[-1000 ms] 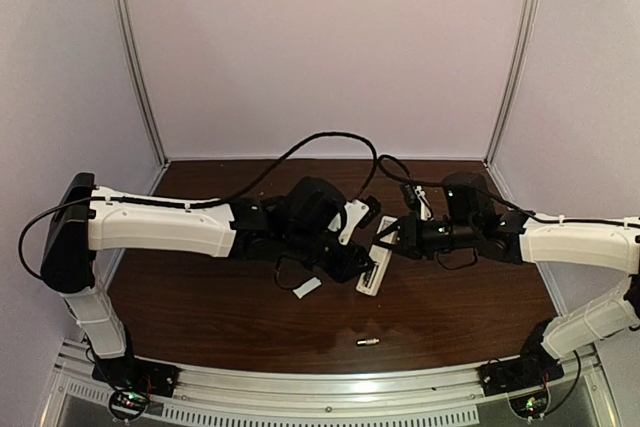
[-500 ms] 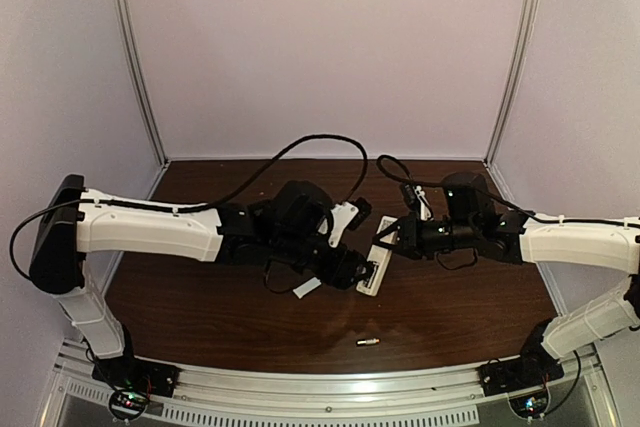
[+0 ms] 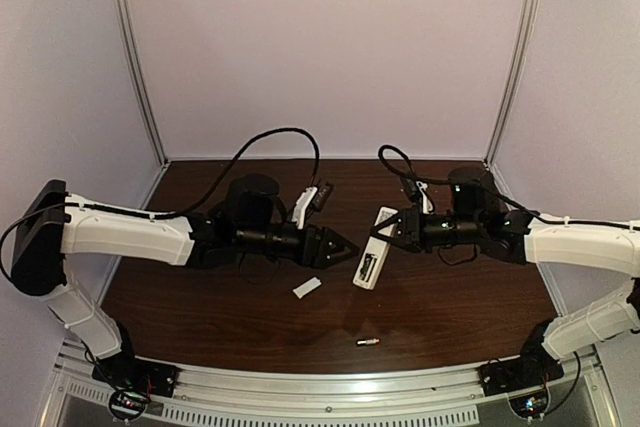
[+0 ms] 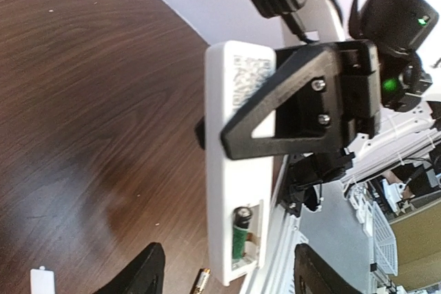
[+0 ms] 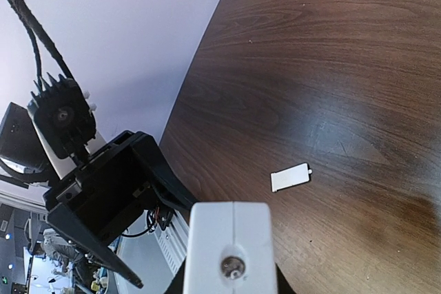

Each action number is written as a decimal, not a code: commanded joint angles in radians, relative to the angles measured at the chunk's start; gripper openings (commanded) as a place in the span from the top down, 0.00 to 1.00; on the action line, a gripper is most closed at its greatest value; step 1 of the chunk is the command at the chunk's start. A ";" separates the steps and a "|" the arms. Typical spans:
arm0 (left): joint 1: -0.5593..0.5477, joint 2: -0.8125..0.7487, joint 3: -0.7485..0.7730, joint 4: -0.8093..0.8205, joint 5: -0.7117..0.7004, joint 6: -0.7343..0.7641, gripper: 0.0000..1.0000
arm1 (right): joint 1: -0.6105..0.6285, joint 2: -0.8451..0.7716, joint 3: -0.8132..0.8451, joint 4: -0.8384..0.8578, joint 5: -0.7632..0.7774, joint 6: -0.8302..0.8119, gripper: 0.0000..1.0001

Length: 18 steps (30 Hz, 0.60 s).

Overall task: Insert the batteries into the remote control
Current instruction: Press the battery in the battery compartment.

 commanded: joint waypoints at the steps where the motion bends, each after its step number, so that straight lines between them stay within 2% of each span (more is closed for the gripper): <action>1: -0.004 0.019 -0.007 0.174 0.106 -0.081 0.32 | 0.004 -0.028 0.019 0.048 -0.031 -0.023 1.00; 7: -0.002 0.065 0.006 0.199 0.125 -0.131 0.29 | 0.005 -0.035 0.028 0.045 -0.042 -0.030 1.00; 18: -0.003 0.115 0.024 0.226 0.143 -0.179 0.35 | 0.004 -0.045 0.024 0.054 -0.052 -0.030 1.00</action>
